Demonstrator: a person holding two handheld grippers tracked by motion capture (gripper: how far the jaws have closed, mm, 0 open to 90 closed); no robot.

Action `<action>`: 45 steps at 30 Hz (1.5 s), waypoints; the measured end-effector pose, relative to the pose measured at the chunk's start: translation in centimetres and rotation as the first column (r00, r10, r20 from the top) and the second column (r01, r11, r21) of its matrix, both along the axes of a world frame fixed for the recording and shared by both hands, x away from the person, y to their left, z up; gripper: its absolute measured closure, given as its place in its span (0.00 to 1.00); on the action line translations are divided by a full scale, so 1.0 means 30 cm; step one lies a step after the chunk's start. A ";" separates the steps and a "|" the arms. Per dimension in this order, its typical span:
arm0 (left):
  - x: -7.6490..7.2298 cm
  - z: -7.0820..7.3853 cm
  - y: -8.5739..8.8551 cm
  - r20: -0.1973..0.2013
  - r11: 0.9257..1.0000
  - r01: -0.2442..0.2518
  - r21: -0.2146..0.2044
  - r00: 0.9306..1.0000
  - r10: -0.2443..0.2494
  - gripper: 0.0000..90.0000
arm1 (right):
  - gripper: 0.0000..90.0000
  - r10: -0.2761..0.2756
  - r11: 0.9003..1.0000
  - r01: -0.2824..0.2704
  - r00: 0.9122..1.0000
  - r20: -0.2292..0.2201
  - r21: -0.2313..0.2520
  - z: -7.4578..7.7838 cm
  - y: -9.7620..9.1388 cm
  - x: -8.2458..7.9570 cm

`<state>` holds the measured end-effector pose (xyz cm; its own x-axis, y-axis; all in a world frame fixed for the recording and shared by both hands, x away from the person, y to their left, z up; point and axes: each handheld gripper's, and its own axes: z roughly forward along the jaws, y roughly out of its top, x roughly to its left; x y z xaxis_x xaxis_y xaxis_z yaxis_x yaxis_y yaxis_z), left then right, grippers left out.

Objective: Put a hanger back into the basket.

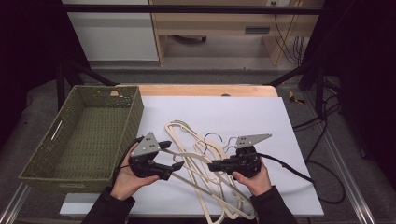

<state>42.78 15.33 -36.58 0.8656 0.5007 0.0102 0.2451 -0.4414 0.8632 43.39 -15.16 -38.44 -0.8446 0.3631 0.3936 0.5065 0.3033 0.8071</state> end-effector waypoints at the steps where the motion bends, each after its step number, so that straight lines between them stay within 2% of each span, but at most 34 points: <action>1: 0.000 -0.005 -0.009 -0.002 1.000 0.014 0.012 1.000 -0.014 0.27 | 0.97 0.016 1.000 -0.016 1.000 0.007 -0.003 -0.003 0.005 0.000; 5: 0.002 -0.026 -0.035 -0.017 0.996 0.057 0.067 0.998 -0.056 0.39 | 0.97 0.066 0.998 -0.065 0.998 0.011 -0.014 -0.012 0.018 -0.005; 9: 0.005 -0.042 -0.048 -0.046 0.991 0.099 0.094 0.994 -0.095 0.57 | 0.97 0.098 0.995 -0.097 0.995 0.023 -0.036 -0.015 0.035 -0.010; 13: 0.002 -0.050 -0.055 -0.058 0.982 0.130 0.134 0.991 -0.123 0.72 | 0.97 0.106 0.993 -0.105 0.994 0.019 -0.053 -0.023 0.044 -0.010; 14: 0.001 -0.051 -0.057 -0.061 0.980 0.133 0.145 0.990 -0.125 0.73 | 0.97 0.108 0.993 -0.106 0.994 0.020 -0.055 -0.024 0.044 -0.010; 15: 0.001 -0.051 -0.056 -0.060 0.975 0.144 0.167 0.989 -0.136 0.75 | 0.97 0.108 0.993 -0.106 0.994 0.021 -0.058 -0.024 0.044 -0.010; 16: -0.003 -0.053 -0.059 -0.060 0.976 0.144 0.164 0.989 -0.136 0.76 | 0.96 0.111 0.992 -0.109 0.994 0.017 -0.059 -0.025 0.044 -0.010; 17: -0.005 -0.052 -0.057 -0.049 0.972 0.149 0.182 0.989 -0.143 0.77 | 0.96 0.110 0.992 -0.109 0.994 0.017 -0.059 -0.025 0.044 -0.009; 19: -0.013 -0.050 -0.058 -0.040 0.971 0.150 0.184 0.989 -0.145 0.80 | 0.95 0.105 0.993 -0.103 0.994 0.033 -0.058 -0.024 0.042 -0.009; 22: -0.022 -0.044 -0.056 -0.052 0.970 0.171 0.170 0.985 -0.164 0.86 | 0.89 0.054 0.997 -0.049 0.996 0.077 -0.063 -0.018 0.035 -0.011; 23: -0.025 -0.042 -0.055 -0.066 0.970 0.185 0.156 0.982 -0.176 0.88 | 0.87 0.033 0.998 -0.026 0.994 0.107 -0.064 -0.017 0.033 -0.011; 26: -0.033 -0.042 -0.062 -0.071 0.969 0.194 0.154 0.980 -0.185 0.92 | 0.77 -0.002 0.999 0.009 0.990 0.140 -0.053 -0.014 0.026 -0.011; 28: -0.037 -0.047 -0.067 -0.075 0.971 0.185 0.151 0.982 -0.176 0.93 | 0.74 -0.026 0.998 0.036 0.986 0.167 -0.055 -0.014 0.025 -0.013; 31: -0.038 -0.052 -0.069 -0.087 0.979 0.172 0.109 0.983 -0.163 0.95 | 0.69 -0.046 0.998 0.053 0.984 0.173 -0.039 -0.011 0.014 -0.012; 33: -0.041 -0.049 -0.066 -0.075 0.984 0.148 0.096 0.987 -0.141 0.95 | 0.62 -0.074 0.996 0.081 0.979 0.191 -0.029 -0.006 0.004 -0.014; 35: -0.043 -0.041 -0.057 -0.057 0.990 0.110 0.086 0.993 -0.105 0.96 | 0.53 -0.119 0.992 0.126 0.968 0.223 -0.017 0.001 -0.015 -0.017; 38: -0.040 -0.028 -0.034 -0.046 0.997 0.060 0.051 0.997 -0.058 0.96 | 0.44 -0.170 0.985 0.175 0.955 0.244 0.004 0.007 -0.054 -0.021; 41: -0.039 -0.014 -0.012 -0.022 0.999 0.014 0.035 1.000 -0.013 0.96 | 0.34 -0.228 0.973 0.231 0.939 0.259 0.022 0.008 -0.096 -0.025; 42: -0.040 -0.010 -0.007 -0.018 1.000 -0.001 0.029 1.000 0.002 0.96 | 0.30 -0.250 0.967 0.252 0.929 0.271 0.028 0.007 -0.113 -0.028; 45: -0.043 0.004 0.006 -0.010 0.999 -0.039 0.019 0.999 0.039 0.96 | 0.22 -0.294 0.954 0.297 0.915 0.278 0.031 0.004 -0.149 -0.034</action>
